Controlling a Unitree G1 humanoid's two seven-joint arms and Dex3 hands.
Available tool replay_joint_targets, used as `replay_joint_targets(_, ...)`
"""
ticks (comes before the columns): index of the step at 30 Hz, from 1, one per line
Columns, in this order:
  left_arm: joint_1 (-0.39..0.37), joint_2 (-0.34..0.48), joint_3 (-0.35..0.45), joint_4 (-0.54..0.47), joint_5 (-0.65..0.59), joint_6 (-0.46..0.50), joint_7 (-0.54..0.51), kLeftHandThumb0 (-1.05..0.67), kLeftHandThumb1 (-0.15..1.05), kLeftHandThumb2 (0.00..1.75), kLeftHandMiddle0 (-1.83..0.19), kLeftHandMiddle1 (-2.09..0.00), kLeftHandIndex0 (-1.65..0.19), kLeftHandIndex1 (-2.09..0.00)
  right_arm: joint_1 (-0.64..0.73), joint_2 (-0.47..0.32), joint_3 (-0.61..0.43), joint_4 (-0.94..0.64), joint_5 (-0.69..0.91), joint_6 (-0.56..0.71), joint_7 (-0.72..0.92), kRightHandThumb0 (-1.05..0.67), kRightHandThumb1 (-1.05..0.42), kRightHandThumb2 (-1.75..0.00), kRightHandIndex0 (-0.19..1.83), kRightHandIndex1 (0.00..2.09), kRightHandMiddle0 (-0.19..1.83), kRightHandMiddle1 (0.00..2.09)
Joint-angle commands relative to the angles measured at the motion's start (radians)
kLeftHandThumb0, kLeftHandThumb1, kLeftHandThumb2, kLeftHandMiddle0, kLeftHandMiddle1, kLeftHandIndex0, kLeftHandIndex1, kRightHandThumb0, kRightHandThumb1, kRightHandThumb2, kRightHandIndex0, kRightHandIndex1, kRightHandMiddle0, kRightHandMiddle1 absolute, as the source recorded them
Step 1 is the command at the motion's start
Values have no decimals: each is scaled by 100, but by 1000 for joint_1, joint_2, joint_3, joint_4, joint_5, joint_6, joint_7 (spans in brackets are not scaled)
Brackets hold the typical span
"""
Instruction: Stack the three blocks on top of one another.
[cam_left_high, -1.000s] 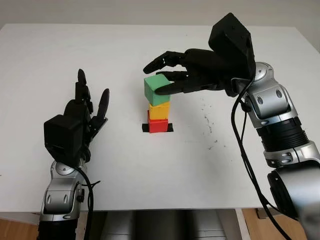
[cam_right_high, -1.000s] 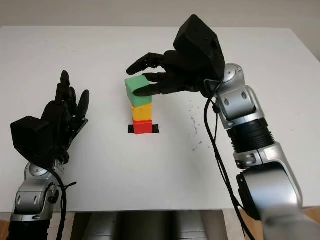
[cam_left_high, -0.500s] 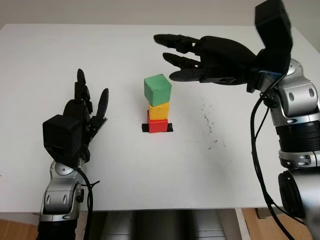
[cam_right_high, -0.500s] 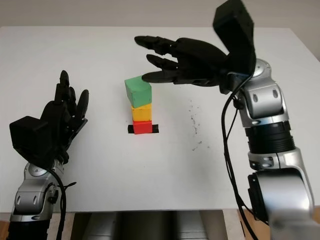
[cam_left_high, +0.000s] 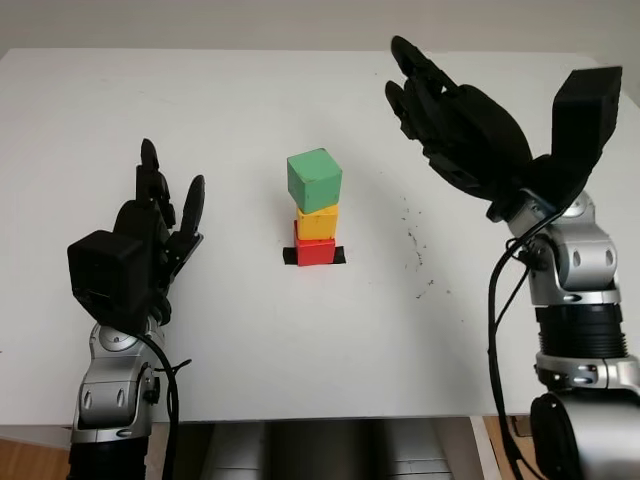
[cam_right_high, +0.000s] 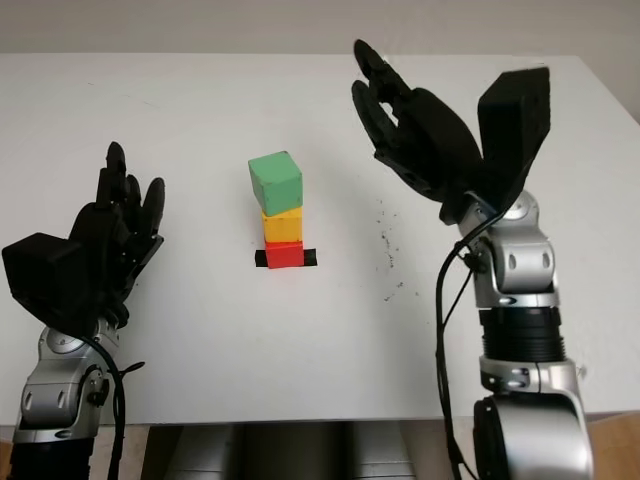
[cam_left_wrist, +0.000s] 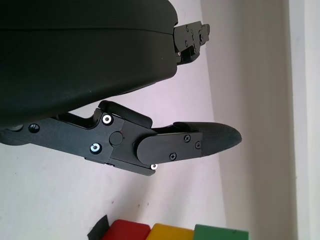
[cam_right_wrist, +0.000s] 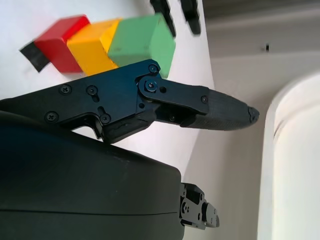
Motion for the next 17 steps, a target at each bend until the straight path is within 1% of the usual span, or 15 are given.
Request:
replay_joint_targets(1,-11,5,10,2,-9,-18,-1,-65,105,47,19,0,19,-1,37,23,-4,22,-13,-33,-36,-74,-105,-76,-19,0,-19,0)
replay_joint_targets(4,-9,-1,13,-1,-21,-21,-4,-64,105,47,19,0,18,-1,74,61,-9,42,-18,-76,-91,-74,-105,-76,-19,0,-19,0)
replay_joint_targets(7,-8,-4,17,9,-41,-49,-16,-64,105,45,19,-1,19,-2,110,84,-11,42,-13,-95,-116,-75,-105,-79,-19,0,-19,0)
replay_joint_targets(10,-5,7,9,17,-39,-72,-34,-64,105,47,19,0,19,-2,135,111,-11,28,-20,-117,-163,-74,-105,-79,-19,0,-19,0)
replay_joint_targets(17,5,17,3,24,-41,-94,-68,-65,105,47,19,-2,18,-4,164,119,-5,-9,-15,-138,-174,-76,-105,-79,-19,0,-19,0)
